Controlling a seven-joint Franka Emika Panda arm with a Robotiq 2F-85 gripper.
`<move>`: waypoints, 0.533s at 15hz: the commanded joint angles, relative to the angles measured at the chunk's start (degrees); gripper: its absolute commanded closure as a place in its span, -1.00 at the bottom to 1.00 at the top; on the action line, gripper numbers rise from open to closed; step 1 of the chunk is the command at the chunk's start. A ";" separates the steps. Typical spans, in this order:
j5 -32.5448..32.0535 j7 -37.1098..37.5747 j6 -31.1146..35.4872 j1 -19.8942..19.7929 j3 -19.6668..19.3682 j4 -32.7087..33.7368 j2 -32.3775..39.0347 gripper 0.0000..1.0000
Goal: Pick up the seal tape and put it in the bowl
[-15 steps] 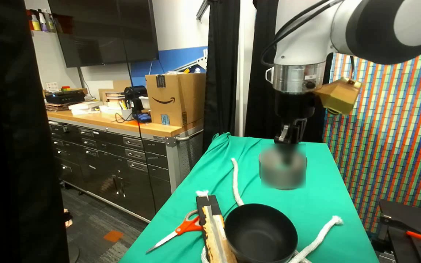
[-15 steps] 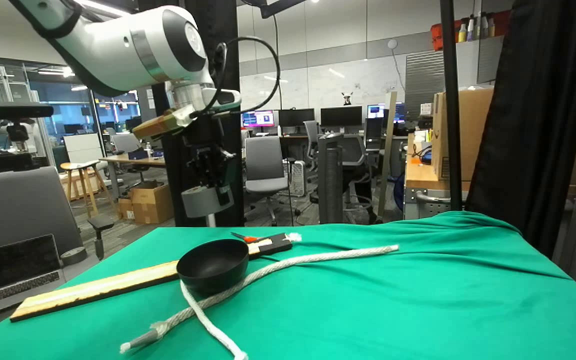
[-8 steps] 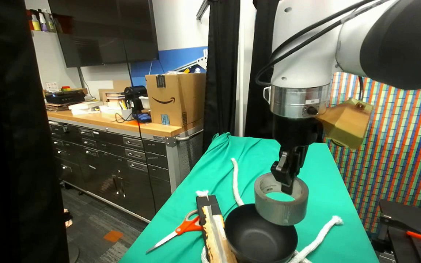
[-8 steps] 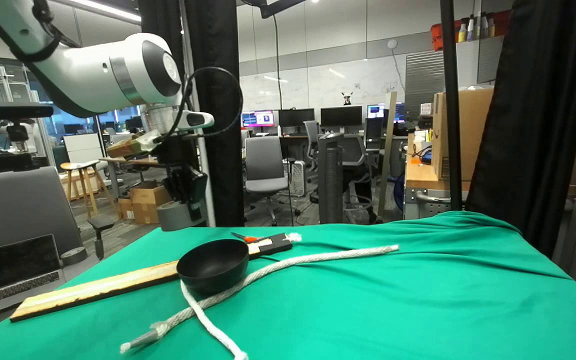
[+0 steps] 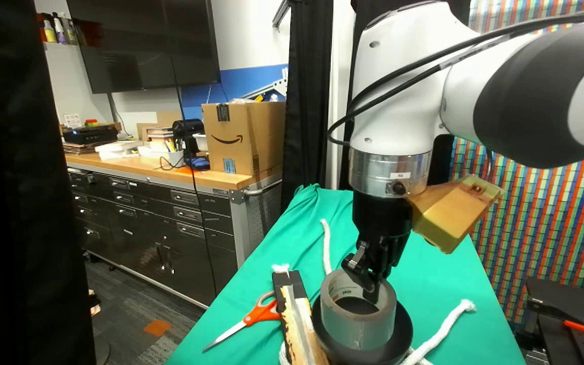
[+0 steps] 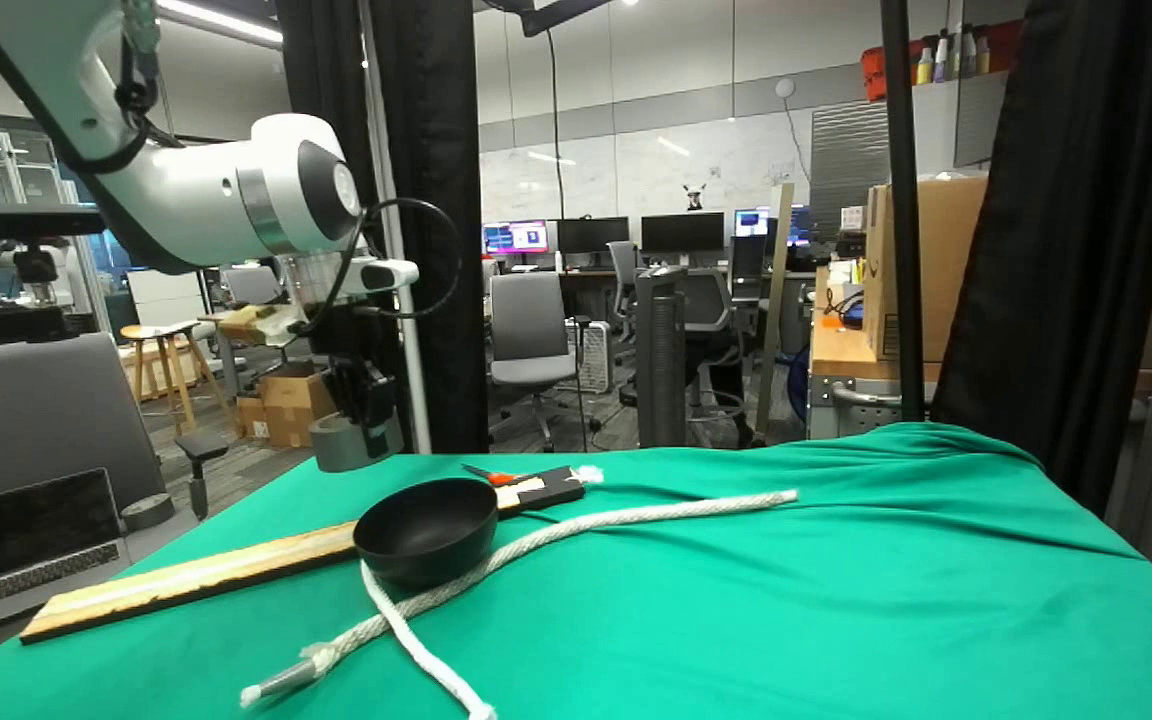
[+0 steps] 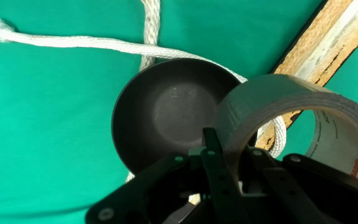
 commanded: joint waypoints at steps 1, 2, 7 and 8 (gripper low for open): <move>-1.46 0.60 4.22 0.79 -2.10 1.31 2.03 0.79; -1.57 -0.08 5.60 0.55 -2.71 1.03 2.27 0.79; -0.70 -1.93 10.05 0.00 -5.51 0.34 3.20 0.79; -0.45 -2.26 10.63 -0.05 -5.91 0.21 3.30 0.79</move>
